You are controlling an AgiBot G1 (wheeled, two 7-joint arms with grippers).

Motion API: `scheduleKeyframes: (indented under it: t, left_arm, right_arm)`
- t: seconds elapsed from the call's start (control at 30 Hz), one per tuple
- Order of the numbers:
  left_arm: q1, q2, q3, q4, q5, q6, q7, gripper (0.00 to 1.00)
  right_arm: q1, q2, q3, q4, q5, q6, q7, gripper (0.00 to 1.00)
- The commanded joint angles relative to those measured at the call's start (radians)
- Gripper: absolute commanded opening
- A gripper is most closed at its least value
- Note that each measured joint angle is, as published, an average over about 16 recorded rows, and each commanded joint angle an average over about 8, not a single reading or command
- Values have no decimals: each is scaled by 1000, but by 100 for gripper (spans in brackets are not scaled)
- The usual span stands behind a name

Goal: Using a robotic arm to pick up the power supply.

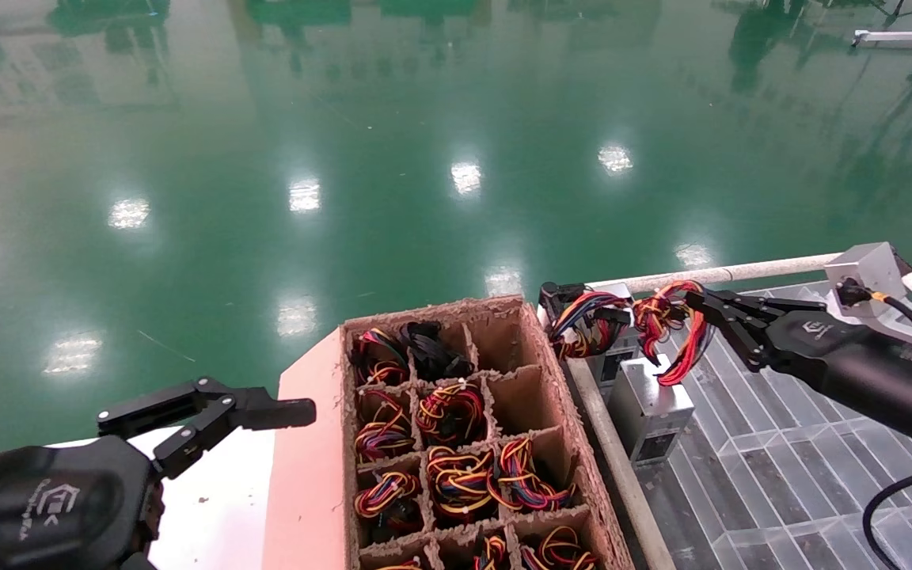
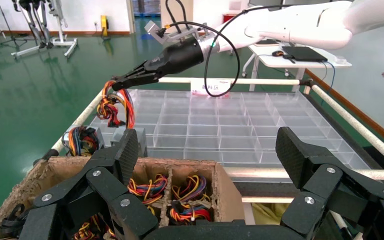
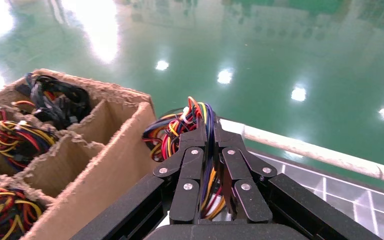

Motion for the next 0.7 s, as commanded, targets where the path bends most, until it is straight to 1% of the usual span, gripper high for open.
scheduleKeyframes:
  t: [0.03, 0.7]
  left_arm:
    - [0, 0, 0, 0, 0, 0, 0, 100]
    - [0, 0, 0, 0, 0, 0, 0, 100]
  right_arm:
    - [-6, 2, 2, 4, 2, 6, 0, 99]
    - [-4, 1, 2, 3, 1, 2, 0, 100]
